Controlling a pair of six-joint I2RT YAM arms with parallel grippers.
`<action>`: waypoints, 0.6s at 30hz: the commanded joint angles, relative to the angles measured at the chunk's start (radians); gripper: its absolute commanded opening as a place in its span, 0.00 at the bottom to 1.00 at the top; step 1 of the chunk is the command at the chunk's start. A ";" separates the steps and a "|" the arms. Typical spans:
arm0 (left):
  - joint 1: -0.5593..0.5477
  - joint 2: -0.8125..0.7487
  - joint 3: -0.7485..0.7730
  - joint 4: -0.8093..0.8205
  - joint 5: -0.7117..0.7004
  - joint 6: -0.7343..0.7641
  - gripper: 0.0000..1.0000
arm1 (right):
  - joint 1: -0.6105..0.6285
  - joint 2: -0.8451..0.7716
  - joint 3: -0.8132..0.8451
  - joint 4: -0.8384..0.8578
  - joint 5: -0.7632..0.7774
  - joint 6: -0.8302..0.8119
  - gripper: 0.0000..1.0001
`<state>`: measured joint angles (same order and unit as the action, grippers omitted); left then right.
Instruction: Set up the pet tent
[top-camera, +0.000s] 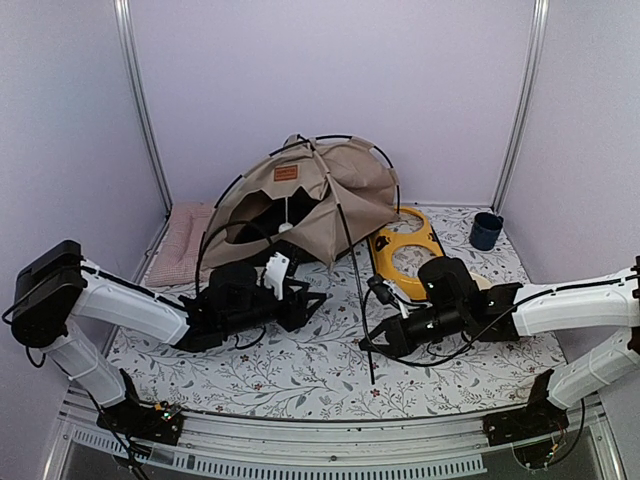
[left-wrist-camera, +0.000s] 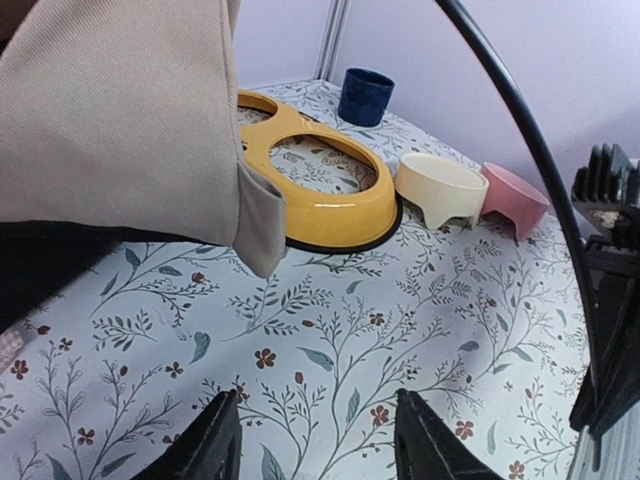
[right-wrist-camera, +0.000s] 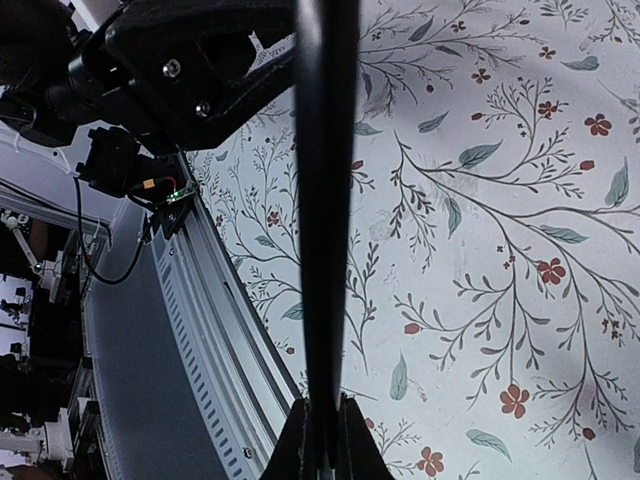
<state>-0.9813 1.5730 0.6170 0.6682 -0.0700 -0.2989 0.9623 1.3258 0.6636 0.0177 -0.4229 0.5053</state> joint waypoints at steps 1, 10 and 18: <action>-0.010 0.010 0.033 0.022 -0.100 0.026 0.54 | 0.009 0.040 0.071 0.012 -0.022 0.024 0.00; -0.009 0.062 0.115 0.006 -0.171 0.056 0.51 | 0.018 0.073 0.125 0.020 -0.038 0.039 0.00; -0.007 0.113 0.186 -0.020 -0.221 0.065 0.46 | 0.018 0.079 0.136 0.023 -0.040 0.044 0.00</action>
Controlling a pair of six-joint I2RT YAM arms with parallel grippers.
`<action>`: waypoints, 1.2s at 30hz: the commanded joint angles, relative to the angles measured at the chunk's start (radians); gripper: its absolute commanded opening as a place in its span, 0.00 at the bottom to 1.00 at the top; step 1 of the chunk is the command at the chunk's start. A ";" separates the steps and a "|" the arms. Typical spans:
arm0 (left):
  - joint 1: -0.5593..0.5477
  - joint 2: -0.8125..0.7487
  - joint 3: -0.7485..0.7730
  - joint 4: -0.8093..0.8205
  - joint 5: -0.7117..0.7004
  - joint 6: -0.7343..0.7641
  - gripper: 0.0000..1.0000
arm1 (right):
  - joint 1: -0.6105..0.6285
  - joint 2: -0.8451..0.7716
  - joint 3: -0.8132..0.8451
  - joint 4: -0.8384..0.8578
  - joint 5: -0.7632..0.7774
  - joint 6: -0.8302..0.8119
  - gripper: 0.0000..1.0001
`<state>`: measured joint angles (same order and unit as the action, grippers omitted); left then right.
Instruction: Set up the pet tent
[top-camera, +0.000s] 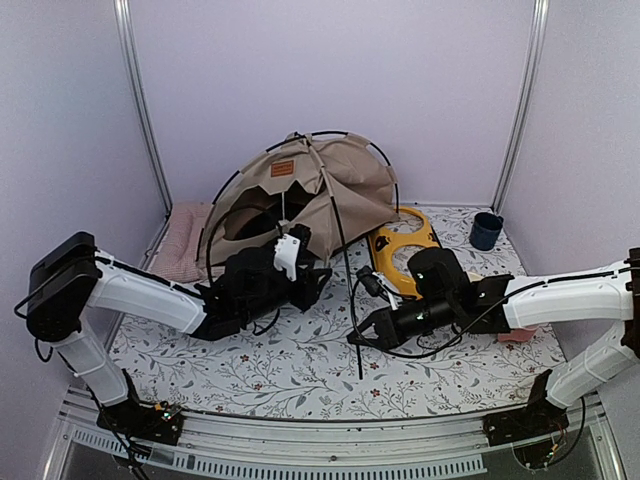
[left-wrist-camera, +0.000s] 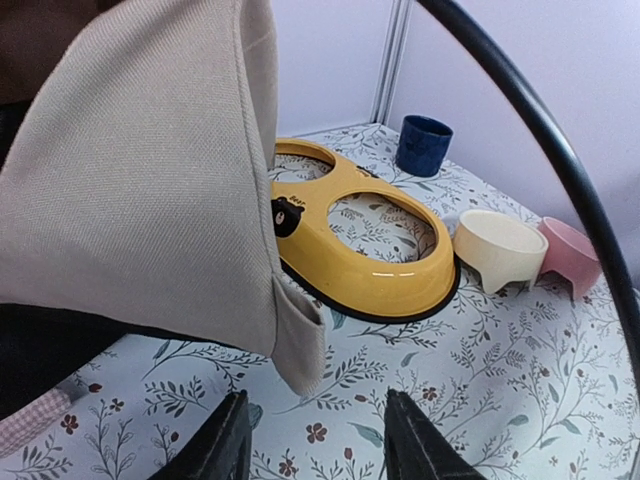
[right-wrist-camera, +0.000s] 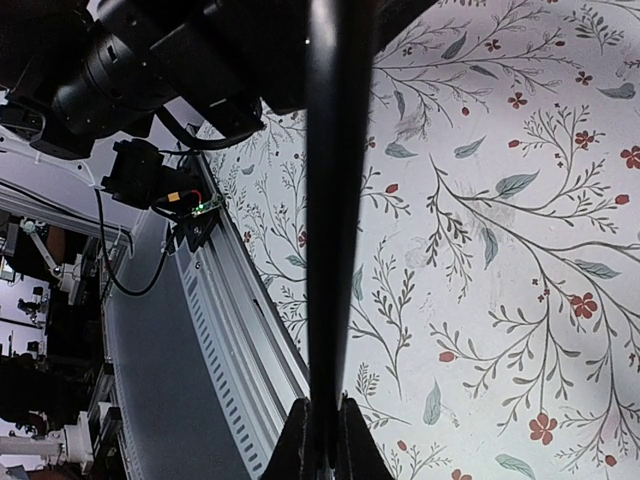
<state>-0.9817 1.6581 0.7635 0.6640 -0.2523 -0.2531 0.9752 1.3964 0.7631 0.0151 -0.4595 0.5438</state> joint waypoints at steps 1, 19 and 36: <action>-0.007 0.034 0.050 -0.015 -0.038 0.023 0.46 | 0.006 0.009 0.036 0.025 -0.003 0.006 0.00; -0.001 0.078 0.104 -0.047 -0.080 0.024 0.01 | 0.009 0.005 0.070 0.010 0.002 0.005 0.00; -0.099 -0.173 -0.139 -0.064 -0.048 0.047 0.00 | -0.011 0.173 0.271 0.040 -0.046 0.000 0.00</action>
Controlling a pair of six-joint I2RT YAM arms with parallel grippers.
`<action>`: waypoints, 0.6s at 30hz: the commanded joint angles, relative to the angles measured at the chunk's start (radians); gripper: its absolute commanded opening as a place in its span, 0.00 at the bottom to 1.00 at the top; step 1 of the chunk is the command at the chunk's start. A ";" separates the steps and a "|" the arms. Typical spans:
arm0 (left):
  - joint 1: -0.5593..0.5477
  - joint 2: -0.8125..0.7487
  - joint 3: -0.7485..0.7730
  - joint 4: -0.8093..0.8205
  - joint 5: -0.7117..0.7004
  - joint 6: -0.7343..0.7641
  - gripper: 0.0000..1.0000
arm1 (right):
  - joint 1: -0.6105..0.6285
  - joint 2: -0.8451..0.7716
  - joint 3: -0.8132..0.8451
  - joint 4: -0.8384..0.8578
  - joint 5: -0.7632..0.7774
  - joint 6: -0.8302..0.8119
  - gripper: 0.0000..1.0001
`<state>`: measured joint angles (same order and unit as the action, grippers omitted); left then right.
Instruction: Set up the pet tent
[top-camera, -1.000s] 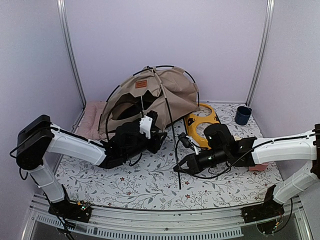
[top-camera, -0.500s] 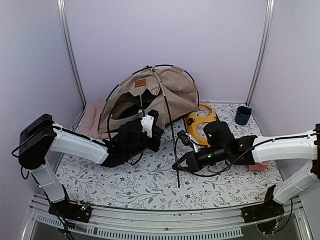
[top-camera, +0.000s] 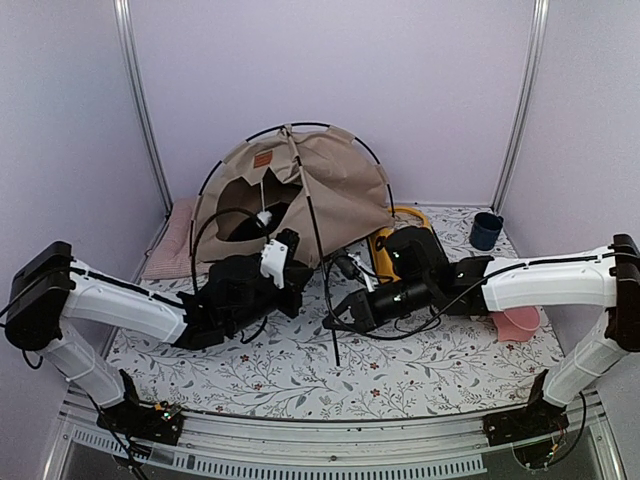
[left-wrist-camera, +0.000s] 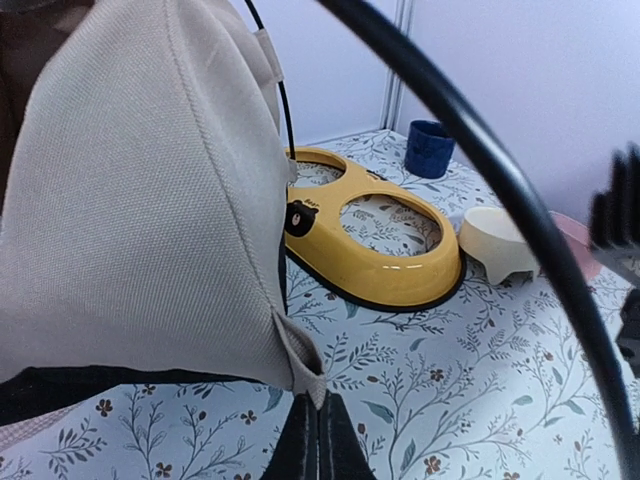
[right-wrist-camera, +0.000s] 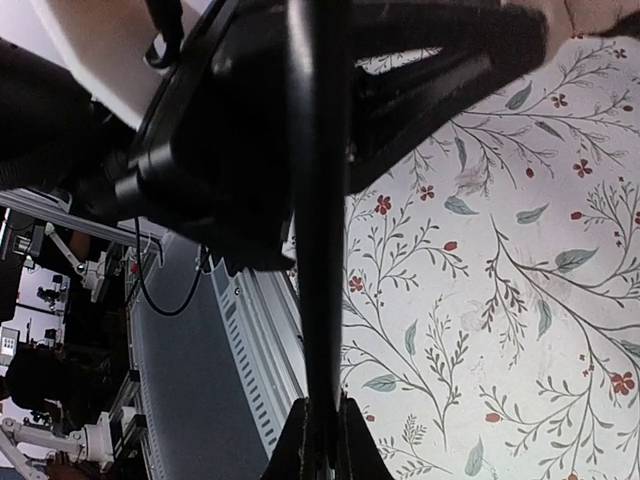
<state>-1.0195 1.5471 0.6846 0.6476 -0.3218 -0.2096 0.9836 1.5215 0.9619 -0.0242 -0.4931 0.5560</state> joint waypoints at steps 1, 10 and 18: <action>-0.080 -0.080 -0.073 -0.059 0.013 0.001 0.00 | -0.027 0.063 0.081 0.101 -0.039 -0.006 0.00; -0.180 -0.220 -0.165 -0.172 -0.070 -0.054 0.00 | -0.087 0.173 0.190 0.234 -0.162 0.072 0.00; -0.242 -0.305 -0.220 -0.256 -0.130 -0.109 0.00 | -0.128 0.230 0.294 0.335 -0.194 0.134 0.00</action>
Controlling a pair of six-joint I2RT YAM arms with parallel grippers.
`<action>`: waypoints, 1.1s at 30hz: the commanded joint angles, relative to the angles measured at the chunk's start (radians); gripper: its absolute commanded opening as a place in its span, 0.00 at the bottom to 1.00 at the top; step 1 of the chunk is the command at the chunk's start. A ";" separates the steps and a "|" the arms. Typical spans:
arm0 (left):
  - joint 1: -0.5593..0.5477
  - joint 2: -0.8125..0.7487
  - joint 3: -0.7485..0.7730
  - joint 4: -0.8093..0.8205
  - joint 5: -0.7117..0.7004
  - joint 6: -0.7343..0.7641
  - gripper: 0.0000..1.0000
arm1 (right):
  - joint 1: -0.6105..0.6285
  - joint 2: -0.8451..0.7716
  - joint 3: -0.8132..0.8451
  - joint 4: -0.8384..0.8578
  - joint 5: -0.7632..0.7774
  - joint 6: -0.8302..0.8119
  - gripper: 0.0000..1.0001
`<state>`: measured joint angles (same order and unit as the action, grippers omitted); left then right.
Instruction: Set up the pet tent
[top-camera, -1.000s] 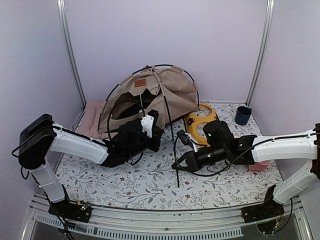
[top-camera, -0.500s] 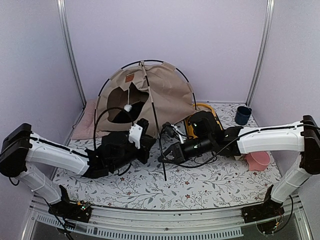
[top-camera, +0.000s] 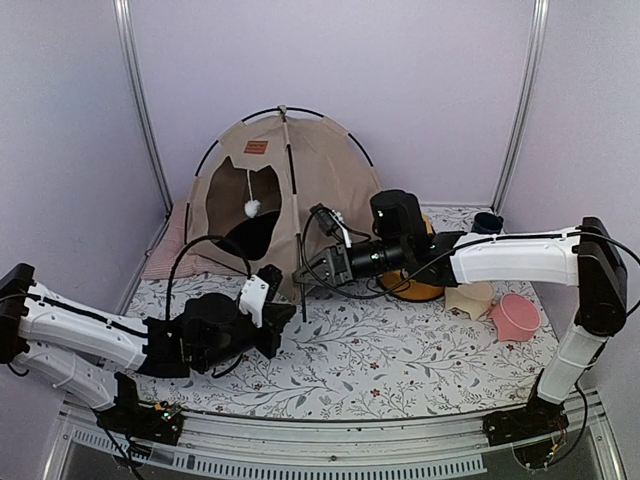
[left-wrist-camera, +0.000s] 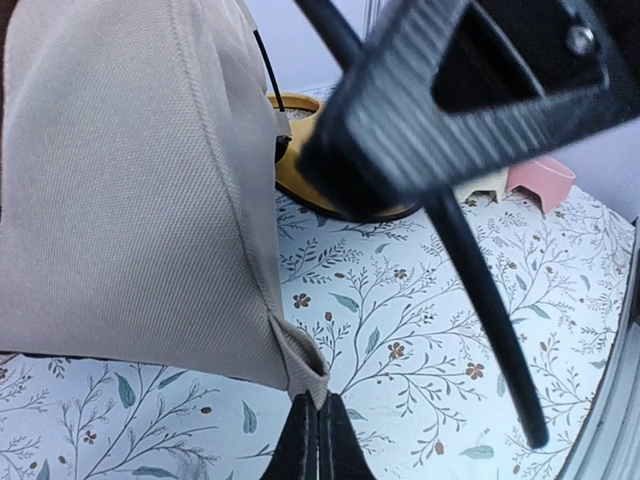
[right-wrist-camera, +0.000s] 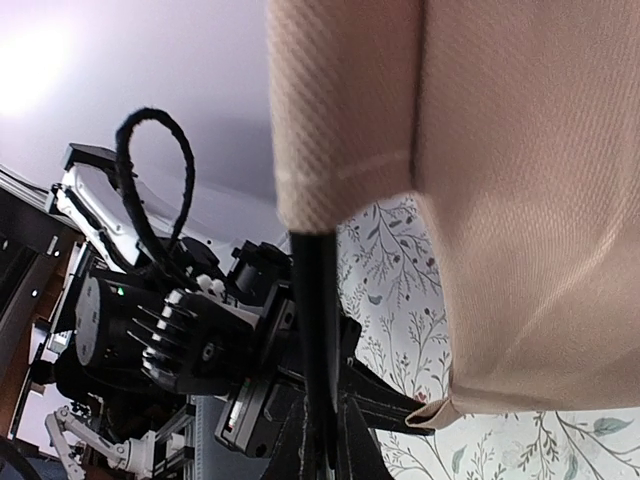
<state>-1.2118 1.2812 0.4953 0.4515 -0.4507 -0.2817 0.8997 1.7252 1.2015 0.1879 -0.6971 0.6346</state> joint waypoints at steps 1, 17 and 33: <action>-0.055 -0.047 -0.034 -0.071 -0.008 -0.042 0.00 | -0.047 0.031 0.060 0.138 0.014 0.074 0.00; -0.127 -0.055 -0.035 -0.118 -0.044 -0.070 0.00 | -0.052 0.057 0.080 0.242 0.294 0.151 0.00; -0.177 -0.010 -0.031 -0.136 -0.058 -0.098 0.00 | -0.056 0.091 0.100 0.325 0.376 0.253 0.00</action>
<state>-1.3010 1.2358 0.4770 0.4252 -0.6380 -0.3698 0.8967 1.7969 1.2407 0.3603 -0.5297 0.8097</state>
